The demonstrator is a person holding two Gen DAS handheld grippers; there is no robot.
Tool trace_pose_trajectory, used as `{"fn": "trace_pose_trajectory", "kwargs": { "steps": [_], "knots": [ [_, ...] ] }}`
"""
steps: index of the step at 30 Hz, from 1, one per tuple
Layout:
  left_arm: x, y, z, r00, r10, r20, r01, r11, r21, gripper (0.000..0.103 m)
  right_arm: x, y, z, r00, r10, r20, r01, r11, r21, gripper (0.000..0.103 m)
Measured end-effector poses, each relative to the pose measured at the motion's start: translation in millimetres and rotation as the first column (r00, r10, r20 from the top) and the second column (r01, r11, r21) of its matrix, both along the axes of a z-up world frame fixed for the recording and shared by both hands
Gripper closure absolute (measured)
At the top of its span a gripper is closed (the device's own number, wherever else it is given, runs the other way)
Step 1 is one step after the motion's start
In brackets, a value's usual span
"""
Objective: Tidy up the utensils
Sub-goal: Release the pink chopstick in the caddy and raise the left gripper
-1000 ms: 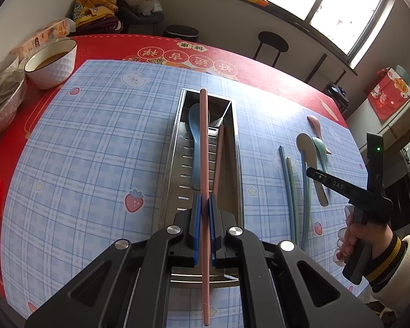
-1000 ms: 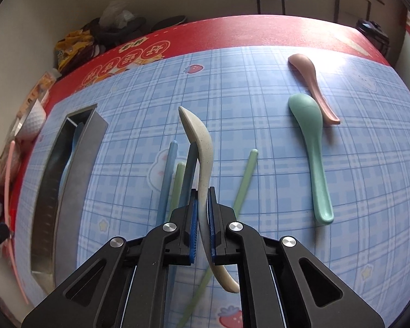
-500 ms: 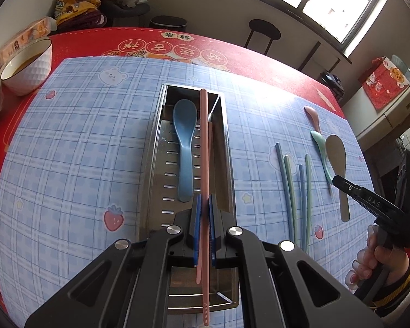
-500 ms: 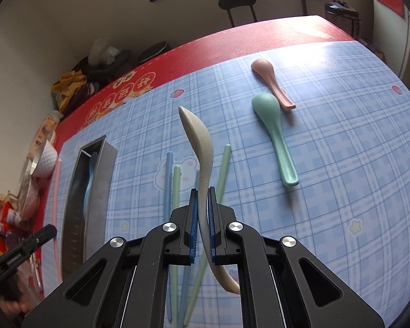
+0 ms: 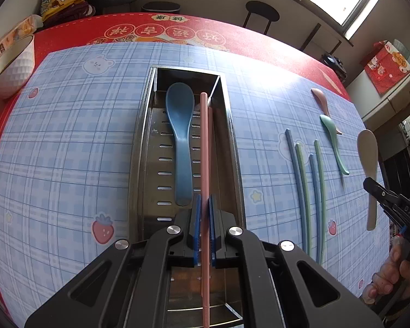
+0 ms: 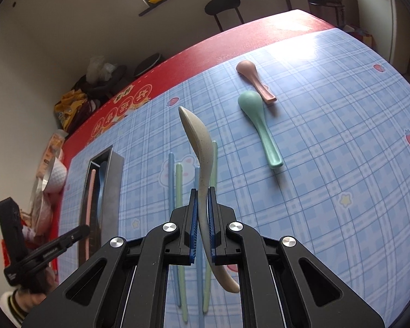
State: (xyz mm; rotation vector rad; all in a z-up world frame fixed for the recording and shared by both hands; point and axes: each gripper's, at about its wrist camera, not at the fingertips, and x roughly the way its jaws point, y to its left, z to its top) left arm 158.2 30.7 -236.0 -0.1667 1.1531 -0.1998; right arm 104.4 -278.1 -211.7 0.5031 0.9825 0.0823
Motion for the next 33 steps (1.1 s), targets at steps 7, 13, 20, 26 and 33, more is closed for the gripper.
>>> {"fn": "trace_pose_trajectory", "kwargs": {
  "steps": [7, 13, 20, 26, 33],
  "knots": [
    [16, -8, -13, 0.999, -0.035, -0.033, 0.037, 0.999, 0.036, 0.097, -17, -10, -1, 0.999, -0.036, -0.005, 0.036, 0.999, 0.015, 0.096],
    [20, -7, -19, 0.998, -0.033, -0.053, 0.035, 0.999, 0.036, 0.097, -30, -24, 0, 0.996, -0.086, -0.005, 0.086, 0.996, 0.035, 0.096],
    [21, -10, -17, 0.998, -0.030, -0.051, 0.031, 0.999, 0.031, 0.097, -35, -26, -2, 0.996, -0.092, -0.012, 0.093, 0.994, 0.049, 0.096],
    [15, -6, -2, 0.999, -0.036, -0.017, 0.036, 0.999, 0.029, 0.097, -33, -19, -1, 0.998, -0.070, -0.009, 0.070, 0.996, 0.062, 0.096],
    [-4, 0, 23, 0.999, -0.013, 0.047, 0.011, 0.999, 0.037, 0.082, -28, -4, 0, 1.000, -0.026, -0.003, 0.026, 0.996, 0.083, 0.096]
  ]
}}
